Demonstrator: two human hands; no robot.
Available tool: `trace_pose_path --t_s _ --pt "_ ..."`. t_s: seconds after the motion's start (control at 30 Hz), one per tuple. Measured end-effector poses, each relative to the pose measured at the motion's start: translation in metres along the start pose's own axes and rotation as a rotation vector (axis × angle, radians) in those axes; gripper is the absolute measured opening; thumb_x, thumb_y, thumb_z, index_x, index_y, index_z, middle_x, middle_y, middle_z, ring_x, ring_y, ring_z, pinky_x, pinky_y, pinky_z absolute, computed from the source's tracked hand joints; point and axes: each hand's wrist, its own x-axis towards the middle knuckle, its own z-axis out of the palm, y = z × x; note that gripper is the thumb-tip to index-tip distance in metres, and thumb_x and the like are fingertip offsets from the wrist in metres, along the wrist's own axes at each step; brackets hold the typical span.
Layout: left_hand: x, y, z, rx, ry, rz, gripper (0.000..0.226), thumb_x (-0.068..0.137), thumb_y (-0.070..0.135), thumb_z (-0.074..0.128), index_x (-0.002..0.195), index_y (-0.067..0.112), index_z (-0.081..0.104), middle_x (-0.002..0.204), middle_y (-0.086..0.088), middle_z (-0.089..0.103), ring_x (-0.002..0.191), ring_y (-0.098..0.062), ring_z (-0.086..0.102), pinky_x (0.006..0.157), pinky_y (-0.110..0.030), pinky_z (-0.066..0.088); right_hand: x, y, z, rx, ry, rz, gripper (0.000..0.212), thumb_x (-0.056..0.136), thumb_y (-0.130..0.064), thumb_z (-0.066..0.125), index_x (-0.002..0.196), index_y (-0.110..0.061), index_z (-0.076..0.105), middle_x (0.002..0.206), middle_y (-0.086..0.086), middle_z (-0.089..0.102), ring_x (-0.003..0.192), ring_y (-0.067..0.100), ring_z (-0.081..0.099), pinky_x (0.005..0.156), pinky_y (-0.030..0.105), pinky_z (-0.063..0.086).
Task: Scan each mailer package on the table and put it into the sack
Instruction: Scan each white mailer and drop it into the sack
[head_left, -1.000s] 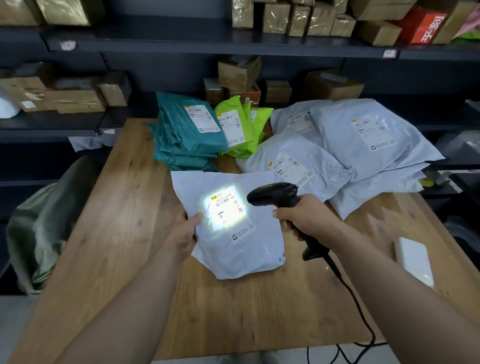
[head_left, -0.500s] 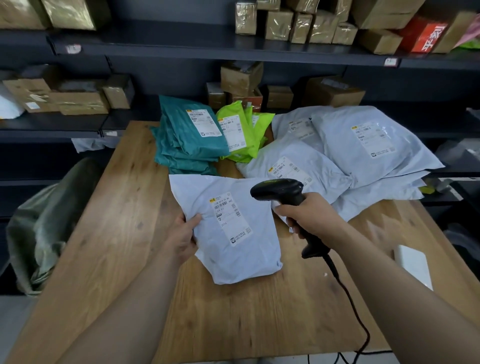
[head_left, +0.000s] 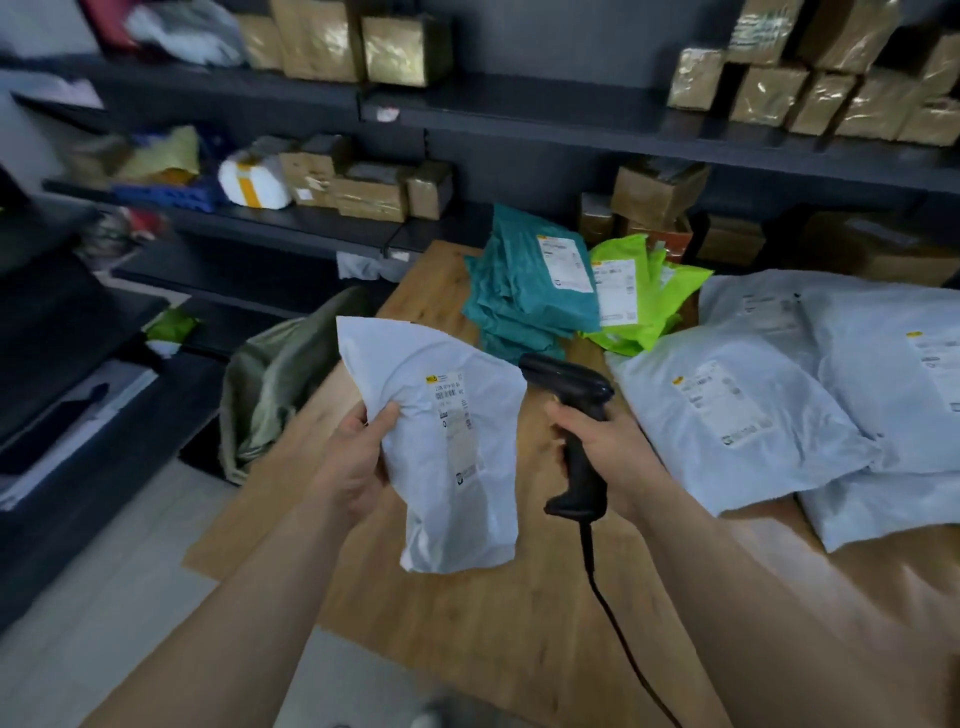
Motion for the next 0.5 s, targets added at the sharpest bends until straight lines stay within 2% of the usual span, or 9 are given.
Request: trace_pose_path --t_s 0.1,0.2,0.3,0.4,0.47,0.5 --pt "-0.017 0.029 -0.037 -0.050 0.027 0.029 0.026 0.097 0.019 0.053 0.121 0.018 0.061 0.113 0.000 0.072 0.098 -0.015 0.070 0.072 -0.028 0.059 0.006 0.007 0.046 0.096 -0.090 0.052 0.016 0.086 -0.024 0.074 0.095 -0.012 0.067 0.077 0.005 0.065 0.064 0.016 0.063 0.064 0.030 0.055" --pt "-0.023 0.060 -0.081 -0.066 0.088 0.061 0.026 0.097 0.022 0.053 0.122 0.018 0.061 0.116 -0.001 0.070 0.101 -0.017 0.069 0.080 -0.033 0.058 0.012 0.013 0.099 0.089 -0.191 0.112 0.018 0.086 -0.030 0.073 0.093 -0.014 0.069 0.083 0.003 0.067 0.081 0.021 0.063 0.084 0.037 0.051" --pt "-0.022 0.091 -0.128 -0.082 0.133 0.083 0.024 0.097 0.023 0.053 0.119 0.018 0.063 0.117 -0.004 0.070 0.106 -0.020 0.067 0.086 -0.037 0.053 0.016 0.014 0.159 0.055 -0.285 0.129 0.021 0.087 -0.034 0.071 0.090 -0.013 0.072 0.079 0.001 0.066 0.077 0.018 0.062 0.074 0.034 0.049" --pt "-0.016 0.124 -0.184 -0.089 0.169 0.109 0.028 0.097 0.024 0.053 0.122 0.016 0.062 0.117 -0.005 0.070 0.108 -0.022 0.066 0.088 -0.039 0.053 0.020 0.016 0.224 0.008 -0.324 0.120 0.027 0.087 -0.038 0.070 0.097 -0.013 0.072 0.079 0.000 0.067 0.075 0.016 0.062 0.067 0.031 0.046" --pt "-0.009 0.148 -0.226 -0.080 0.198 0.129 0.030 0.097 0.024 0.054 0.124 0.013 0.061 0.116 -0.005 0.070 0.106 -0.021 0.068 0.084 -0.037 0.054 0.023 0.017 0.272 0.001 -0.338 0.091 0.034 0.087 -0.040 0.070 0.107 -0.013 0.071 0.089 0.002 0.070 0.082 0.019 0.065 0.070 0.030 0.048" --pt "-0.005 0.159 -0.248 -0.077 0.210 0.139 0.027 0.097 0.023 0.053 0.121 0.013 0.062 0.113 -0.004 0.072 0.102 -0.019 0.069 0.079 -0.033 0.056 0.022 0.017 0.296 -0.001 -0.333 0.082 0.035 0.087 -0.039 0.070 0.109 -0.012 0.070 0.088 0.002 0.071 0.081 0.019 0.067 0.068 0.028 0.049"
